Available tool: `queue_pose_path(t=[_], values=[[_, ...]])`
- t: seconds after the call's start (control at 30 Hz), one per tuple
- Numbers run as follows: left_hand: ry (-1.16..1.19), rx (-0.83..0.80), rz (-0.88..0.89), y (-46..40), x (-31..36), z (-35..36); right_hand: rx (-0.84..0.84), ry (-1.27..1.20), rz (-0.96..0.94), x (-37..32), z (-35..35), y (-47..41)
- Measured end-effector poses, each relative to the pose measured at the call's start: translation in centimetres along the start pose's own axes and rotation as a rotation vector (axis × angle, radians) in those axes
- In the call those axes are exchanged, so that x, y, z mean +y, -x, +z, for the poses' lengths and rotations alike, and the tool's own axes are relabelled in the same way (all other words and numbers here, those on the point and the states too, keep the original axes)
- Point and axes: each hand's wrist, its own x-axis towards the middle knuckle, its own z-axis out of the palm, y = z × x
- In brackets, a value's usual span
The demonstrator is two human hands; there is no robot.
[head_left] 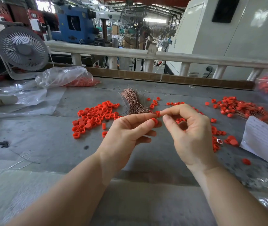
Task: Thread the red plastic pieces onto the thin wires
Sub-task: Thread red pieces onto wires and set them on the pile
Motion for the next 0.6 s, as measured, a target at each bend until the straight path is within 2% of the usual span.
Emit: queue_pose_path(t=[0.17,0.27,0.37,0.5,0.6], values=[[-0.264,0.112,0.191,-0.01,-0.17,0.42,-0.082,-0.144,0.105,-0.28,0.12,-0.04],[-0.359,0.139,0.272,-0.04,-0.13,0.55,-0.169,-0.201,0.162,-0.15,0.21,0.0],[-0.441,0.138,0.317,0.03,-0.1,0.58,-0.165,-0.226,0.171,0.03,0.21,-0.01],[-0.476,0.142,0.331,0.03,-0.04,0.61,-0.152,-0.271,0.179,0.07,0.12,-0.15],[-0.351,0.14,0.283,0.02,0.01,0.5,-0.169,-0.264,0.178,0.06,0.03,-0.1]])
